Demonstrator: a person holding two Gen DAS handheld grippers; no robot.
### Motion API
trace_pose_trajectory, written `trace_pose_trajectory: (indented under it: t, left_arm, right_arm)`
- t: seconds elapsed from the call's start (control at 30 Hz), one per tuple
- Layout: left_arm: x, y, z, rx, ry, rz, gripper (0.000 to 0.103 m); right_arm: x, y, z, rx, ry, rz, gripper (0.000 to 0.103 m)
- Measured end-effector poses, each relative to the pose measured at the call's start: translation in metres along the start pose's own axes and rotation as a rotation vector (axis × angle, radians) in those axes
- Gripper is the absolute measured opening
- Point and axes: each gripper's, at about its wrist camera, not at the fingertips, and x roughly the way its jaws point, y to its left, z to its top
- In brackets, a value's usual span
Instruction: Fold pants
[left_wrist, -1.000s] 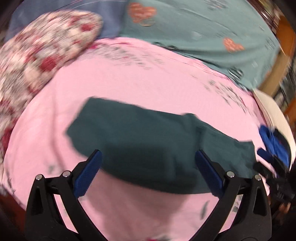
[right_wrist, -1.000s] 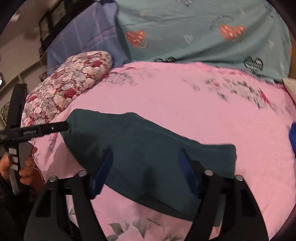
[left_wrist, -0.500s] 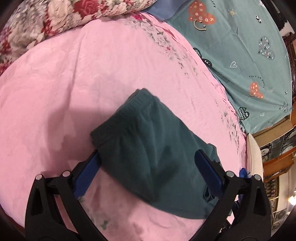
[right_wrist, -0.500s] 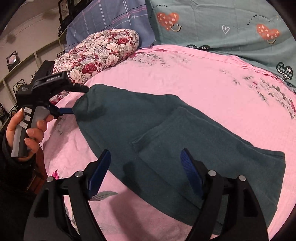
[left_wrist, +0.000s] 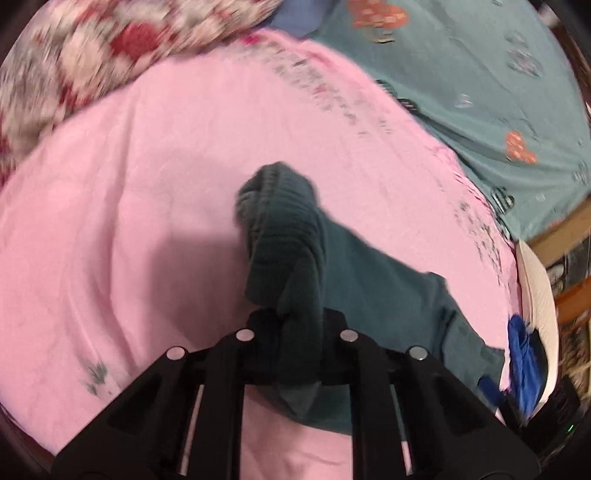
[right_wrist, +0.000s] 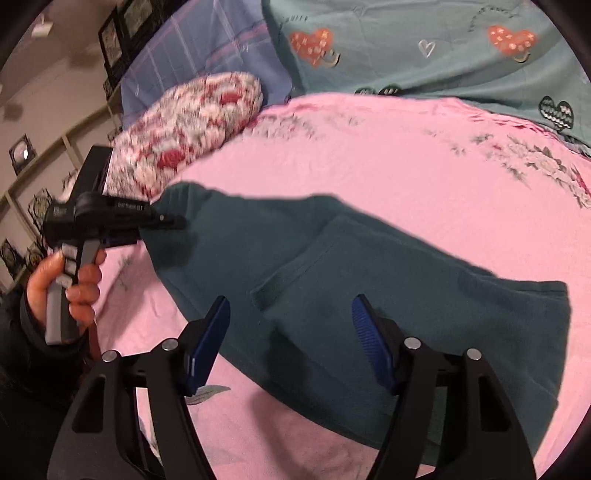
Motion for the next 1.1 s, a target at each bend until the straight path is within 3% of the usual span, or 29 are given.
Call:
trace_pose_trajectory:
  t: [0.17, 0.27, 0.33, 0.37, 0.4, 0.43, 0.5, 0.57, 0.63, 0.67, 0.73, 0.87, 0.9, 0.93, 1.0, 1.03, 1.1]
  left_arm:
    - [-0.026, -0.117, -0.025, 0.325, -0.056, -0.077, 0.012]
    - [-0.02, -0.193, -0.064, 0.528, -0.017, -0.182, 0.012]
    - [0.004, -0.241, -0.102, 0.669, 0.073, -0.242, 0.014]
    - [0.02, -0.256, -0.118, 0.727, 0.13, -0.248, 0.026]
    - [0.039, -0.27, -0.134, 0.791, 0.19, -0.247, 0.056]
    - [0.056, -0.276, -0.147, 0.826, 0.226, -0.223, 0.068]
    - [0.065, -0.274, -0.156, 0.83, 0.239, -0.213, 0.07]
    - [0.045, -0.268, -0.149, 0.808, 0.197, -0.264, 0.071]
    - [0.017, -0.259, -0.135, 0.779, 0.097, -0.256, 0.084]
    - [0.002, -0.25, -0.127, 0.754, 0.043, -0.247, 0.089]
    - [-0.013, -0.23, -0.116, 0.711, 0.006, -0.226, 0.09]
    - [-0.008, -0.183, -0.094, 0.576, 0.023, -0.163, 0.09]
    - [-0.002, -0.176, -0.091, 0.55, 0.037, -0.151, 0.09]
    - [0.002, -0.168, -0.09, 0.526, 0.055, -0.143, 0.09]
    - [0.011, -0.156, -0.09, 0.487, 0.093, -0.141, 0.09]
    - [0.012, -0.153, -0.09, 0.481, 0.102, -0.141, 0.09]
    - [0.014, -0.153, -0.091, 0.486, 0.098, -0.137, 0.09]
  right_arm:
    - [-0.069, -0.071, 0.011, 0.225, -0.156, -0.026, 0.069]
    - [-0.104, -0.111, 0.004, 0.327, -0.218, -0.075, 0.069]
    - [-0.111, -0.133, -0.004, 0.391, -0.199, -0.089, 0.072]
    - [-0.108, -0.142, -0.008, 0.425, -0.167, -0.081, 0.074]
    - [-0.104, -0.152, -0.014, 0.468, -0.136, -0.07, 0.078]
    - [-0.099, -0.159, -0.019, 0.501, -0.113, -0.055, 0.078]
    - [-0.093, -0.165, -0.028, 0.546, -0.078, -0.016, 0.078]
    - [-0.089, -0.159, -0.027, 0.536, -0.059, 0.0, 0.078]
    - [-0.084, -0.149, -0.018, 0.489, -0.042, -0.005, 0.078]
    - [-0.081, -0.143, -0.013, 0.458, -0.032, -0.022, 0.078]
    - [-0.071, -0.132, -0.005, 0.386, 0.008, -0.093, 0.078]
    - [-0.05, -0.124, -0.005, 0.323, 0.083, -0.184, 0.078]
    - [-0.043, -0.122, -0.004, 0.294, 0.106, -0.205, 0.073]
    - [-0.036, -0.121, -0.004, 0.27, 0.138, -0.214, 0.061]
    - [-0.019, -0.121, -0.007, 0.237, 0.219, -0.234, 0.045]
    - [-0.018, -0.122, -0.006, 0.231, 0.219, -0.224, 0.03]
    - [-0.028, -0.127, -0.001, 0.269, 0.192, -0.163, 0.023]
